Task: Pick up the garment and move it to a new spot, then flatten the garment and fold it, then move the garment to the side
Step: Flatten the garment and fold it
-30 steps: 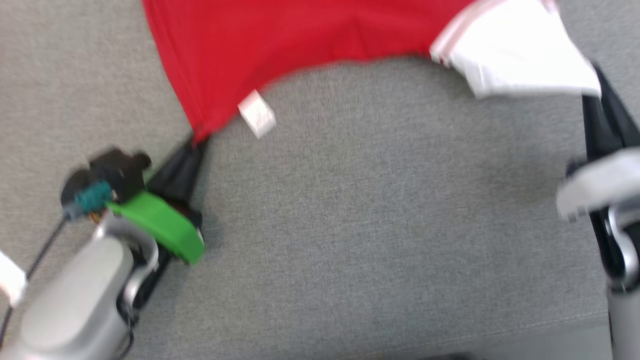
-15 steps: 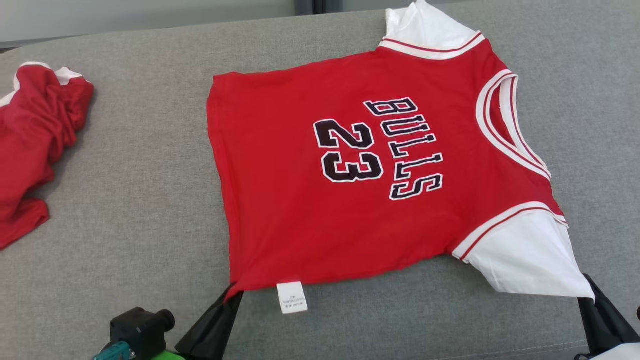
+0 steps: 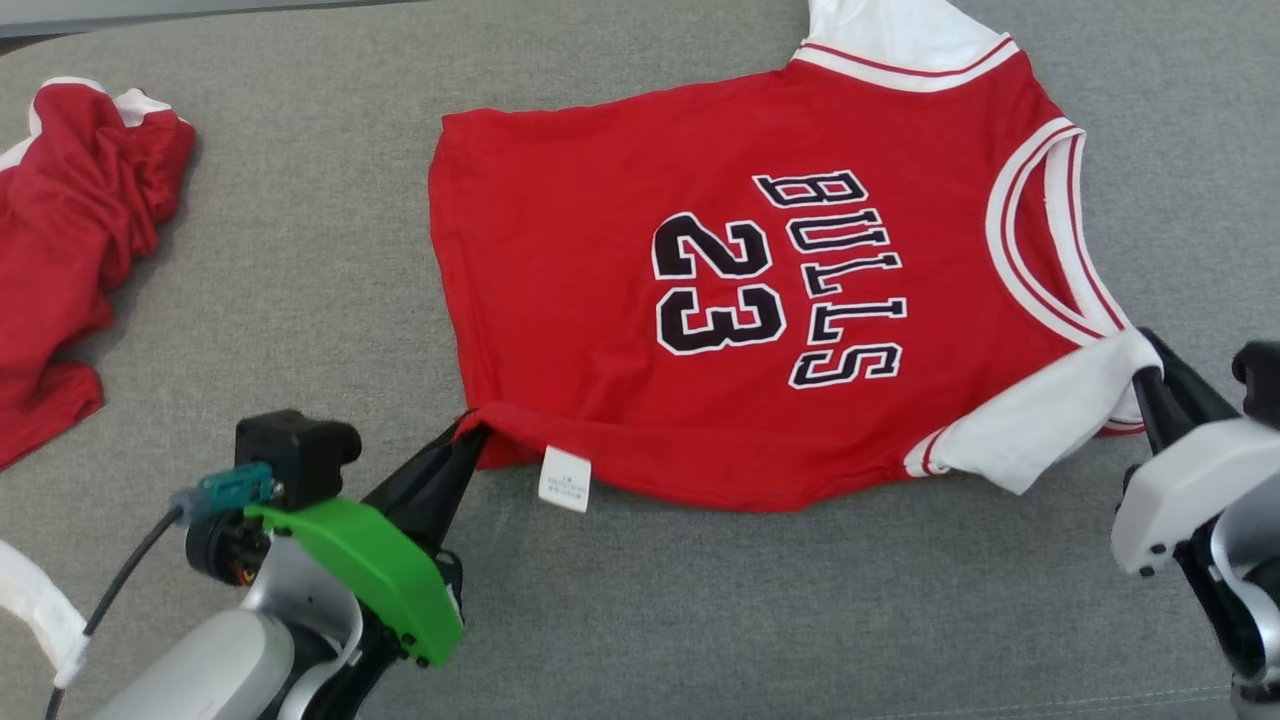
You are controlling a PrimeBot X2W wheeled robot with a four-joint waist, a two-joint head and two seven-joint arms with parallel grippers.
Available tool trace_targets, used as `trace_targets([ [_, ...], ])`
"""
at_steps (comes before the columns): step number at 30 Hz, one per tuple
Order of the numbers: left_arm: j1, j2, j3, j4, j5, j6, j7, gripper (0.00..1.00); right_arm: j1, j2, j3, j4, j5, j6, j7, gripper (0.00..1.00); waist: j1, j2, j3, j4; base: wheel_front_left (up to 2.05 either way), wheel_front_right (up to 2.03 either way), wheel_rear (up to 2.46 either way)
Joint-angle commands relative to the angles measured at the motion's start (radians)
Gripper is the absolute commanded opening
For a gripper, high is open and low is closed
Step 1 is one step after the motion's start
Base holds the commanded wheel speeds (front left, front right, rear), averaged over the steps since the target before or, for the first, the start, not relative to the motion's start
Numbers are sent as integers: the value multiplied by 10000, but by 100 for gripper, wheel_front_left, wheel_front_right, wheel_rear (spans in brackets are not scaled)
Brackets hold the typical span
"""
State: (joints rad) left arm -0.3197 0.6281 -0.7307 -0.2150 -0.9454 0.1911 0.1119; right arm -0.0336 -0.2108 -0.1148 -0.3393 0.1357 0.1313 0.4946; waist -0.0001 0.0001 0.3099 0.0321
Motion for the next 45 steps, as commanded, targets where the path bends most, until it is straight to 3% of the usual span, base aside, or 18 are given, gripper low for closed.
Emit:
trace_targets([
  [1, -492, -184, -46, 275, -24, -180, 205, 0, -587, -229, 98, 156, -25, -8, 180, 0, 1, -1, 250, 250, 0, 0, 0],
  [10, -2668, -1248, -368, 2523, -60, -974, 1118, 0, -3333, -1043, 538, 1816, -308, -13, 1188, 0, 1, -1, 860, 627, 0, 0, 0],
  [18, -3324, -1860, -581, 3981, 37, -1302, 1121, 0, -4339, -988, 873, 3346, -799, -13, 1028, 0, 1, -1, 963, 654, 0, 0, 0],
  [19, -3279, -1889, -598, 4060, 36, -1339, 1050, 23, -4344, -911, 879, 3487, -798, -13, 1013, 0, 1, -1, 923, 647, 0, 0, 0],
  [20, -3232, -1885, -605, 4079, 66, -1385, 977, 67, -4309, -865, 884, 3546, -808, -13, 977, 40, 1, -1, 886, 642, 0, 0, 0],
  [21, -3112, -1848, -607, 4130, 60, -1390, 911, 100, -4214, -849, 931, 3576, -850, -13, 927, 100, 1, -1, 821, 626, 0, 0, 0],
  [26, -2221, -1427, -255, 3589, -260, -1125, 403, 100, -3418, -853, 759, 3008, -751, -14, 913, 100, 1, -1, 397, 468, 0, 0, 0],
  [31, -978, -1022, -121, 2177, -569, -663, 148, 100, -2118, -1076, 241, 1860, -479, -13, 1398, 100, 1, -1, 196, 395, 0, 0, 0],
  [36, -632, -1153, -331, 1619, -524, -384, 208, 100, -1355, -1074, -377, 1308, -461, -13, 2029, 100, 1, -1, 511, 372, 0, 0, 0],
  [45, -1294, -1693, -627, 2028, -214, -446, 297, 100, -1452, -782, -640, 1736, -812, -14, 2422, 100, 1, -1, 992, 416, 0, 0, 0],
])
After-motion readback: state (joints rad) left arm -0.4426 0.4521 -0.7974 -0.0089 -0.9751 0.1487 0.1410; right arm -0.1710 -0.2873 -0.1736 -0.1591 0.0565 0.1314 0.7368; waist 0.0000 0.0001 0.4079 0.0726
